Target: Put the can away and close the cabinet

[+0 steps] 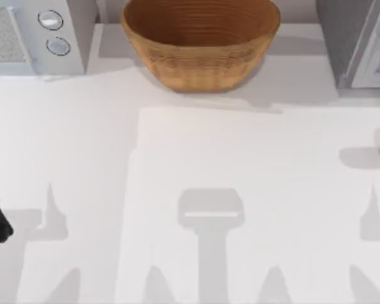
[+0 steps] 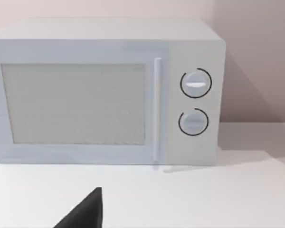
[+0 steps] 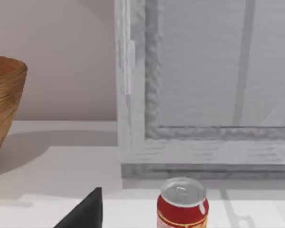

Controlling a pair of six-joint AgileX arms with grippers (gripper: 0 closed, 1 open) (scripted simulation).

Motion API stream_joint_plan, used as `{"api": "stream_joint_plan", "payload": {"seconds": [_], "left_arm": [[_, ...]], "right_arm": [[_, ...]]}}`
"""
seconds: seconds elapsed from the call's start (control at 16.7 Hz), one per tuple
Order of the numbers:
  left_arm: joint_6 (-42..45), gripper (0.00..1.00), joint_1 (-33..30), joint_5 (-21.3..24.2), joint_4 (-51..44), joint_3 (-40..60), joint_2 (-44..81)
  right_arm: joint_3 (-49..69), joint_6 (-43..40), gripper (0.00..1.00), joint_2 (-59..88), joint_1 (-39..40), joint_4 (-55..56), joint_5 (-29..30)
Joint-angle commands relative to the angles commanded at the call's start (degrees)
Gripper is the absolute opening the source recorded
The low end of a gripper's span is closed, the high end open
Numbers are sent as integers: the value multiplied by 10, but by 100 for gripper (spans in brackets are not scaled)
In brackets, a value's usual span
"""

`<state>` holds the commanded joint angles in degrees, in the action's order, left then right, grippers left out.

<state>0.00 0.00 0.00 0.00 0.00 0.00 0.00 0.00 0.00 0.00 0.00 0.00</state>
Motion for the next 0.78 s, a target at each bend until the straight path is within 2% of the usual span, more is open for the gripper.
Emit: {"api": "stream_joint_plan", "payload": {"seconds": [0.3,0.54,0.78], "left_arm": [[0,100,0,0,0,0,0],[0,100,0,0,0,0,0],[0,100,0,0,0,0,0]], "right_arm": [[14,-4,100,5,-4,26,3],[48,-15,100,45,-9,106,7],[68,-20,100,145,-7,202,5]]}}
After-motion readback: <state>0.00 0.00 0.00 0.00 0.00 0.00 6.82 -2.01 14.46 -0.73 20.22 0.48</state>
